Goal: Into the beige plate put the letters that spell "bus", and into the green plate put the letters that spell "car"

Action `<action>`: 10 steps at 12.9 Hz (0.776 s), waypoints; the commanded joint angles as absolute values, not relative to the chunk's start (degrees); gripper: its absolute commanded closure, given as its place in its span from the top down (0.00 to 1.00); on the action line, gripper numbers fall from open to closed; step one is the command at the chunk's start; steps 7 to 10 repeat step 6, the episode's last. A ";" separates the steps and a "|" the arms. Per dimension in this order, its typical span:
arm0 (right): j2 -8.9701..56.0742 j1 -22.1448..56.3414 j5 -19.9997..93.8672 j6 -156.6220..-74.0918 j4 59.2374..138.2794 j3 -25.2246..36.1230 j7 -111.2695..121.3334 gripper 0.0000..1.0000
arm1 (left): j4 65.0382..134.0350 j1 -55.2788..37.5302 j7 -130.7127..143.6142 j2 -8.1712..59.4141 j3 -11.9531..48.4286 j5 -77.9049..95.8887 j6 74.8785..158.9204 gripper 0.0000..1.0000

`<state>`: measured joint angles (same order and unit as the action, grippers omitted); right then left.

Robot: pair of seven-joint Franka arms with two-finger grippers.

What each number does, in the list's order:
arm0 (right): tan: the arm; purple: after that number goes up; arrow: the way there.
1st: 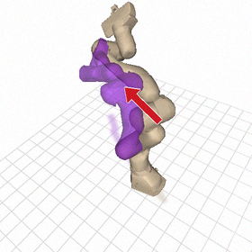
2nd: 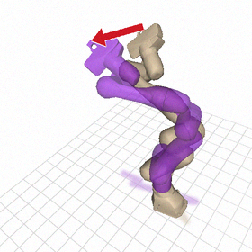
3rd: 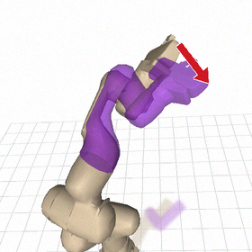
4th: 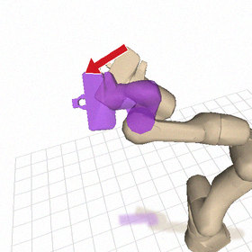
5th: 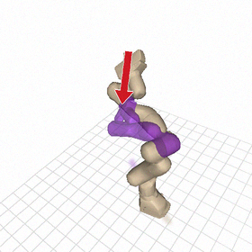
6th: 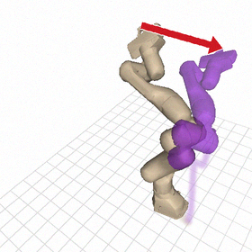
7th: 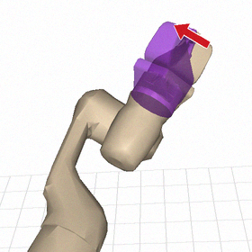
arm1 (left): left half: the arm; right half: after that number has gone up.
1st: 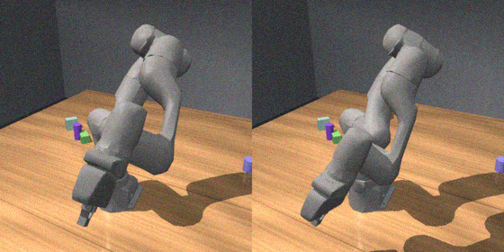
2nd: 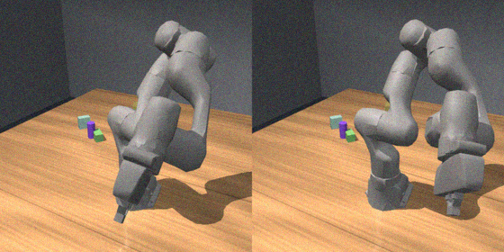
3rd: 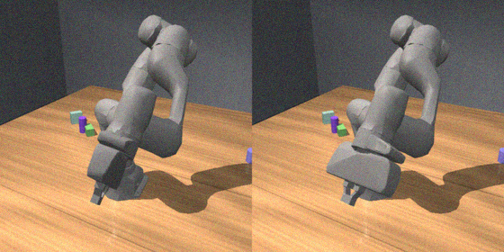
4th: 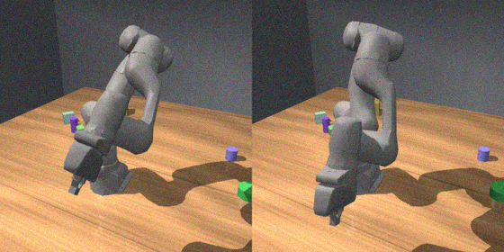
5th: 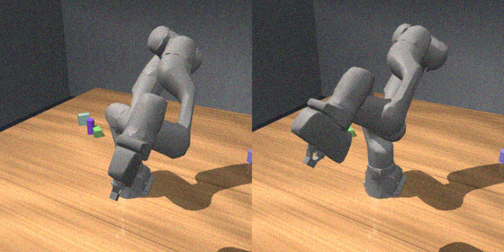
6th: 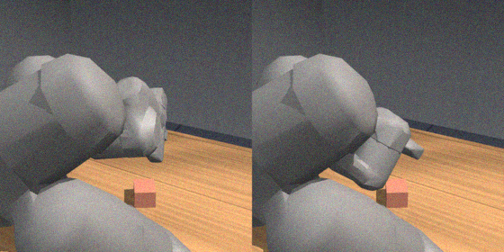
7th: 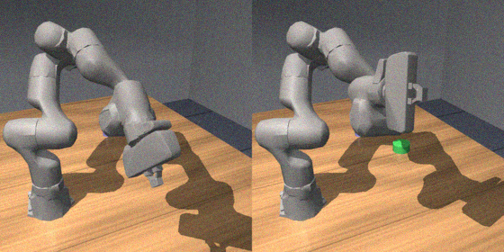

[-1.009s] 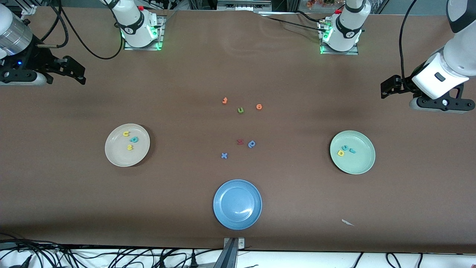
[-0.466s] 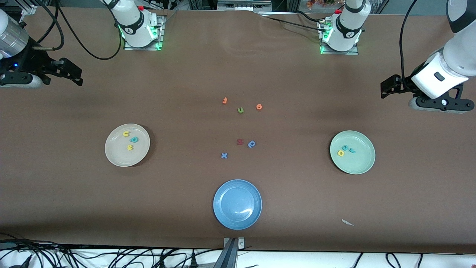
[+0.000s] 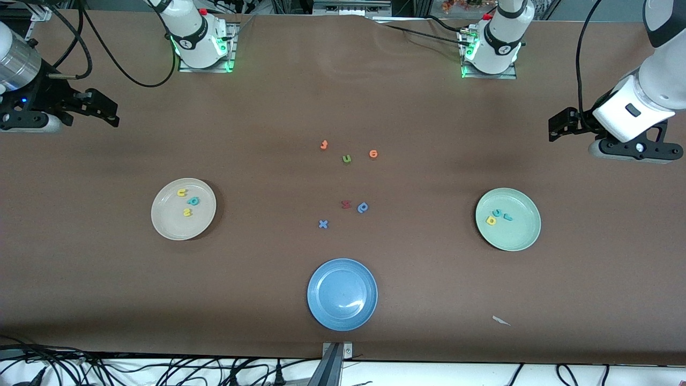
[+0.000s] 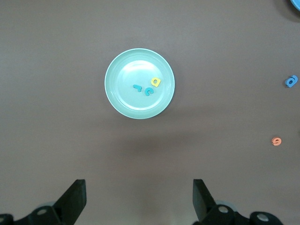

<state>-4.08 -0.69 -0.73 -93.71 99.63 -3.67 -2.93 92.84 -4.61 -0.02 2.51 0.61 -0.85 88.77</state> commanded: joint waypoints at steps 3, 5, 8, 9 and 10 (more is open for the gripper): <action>-3.16 -0.97 0.44 -92.64 97.73 -3.60 -1.49 1.00 | 92.20 -4.31 -1.32 2.29 0.79 -0.09 87.89 1.00; -3.25 -0.97 0.44 -92.90 97.73 -3.69 -1.58 1.00 | 92.11 -4.31 -1.32 2.29 0.70 0.00 88.06 1.00; -3.25 -0.97 0.44 -92.99 97.73 -3.69 -1.58 1.00 | 92.11 -4.22 -1.32 2.29 0.70 0.00 88.41 1.00; -3.25 -0.97 0.44 -92.99 97.73 -3.69 -1.58 1.00 | 92.11 -4.22 -1.32 2.29 0.70 0.00 88.41 1.00; -3.25 -0.97 0.44 -92.99 97.73 -3.69 -1.58 1.00 | 92.11 -4.22 -1.32 2.29 0.70 0.00 88.41 1.00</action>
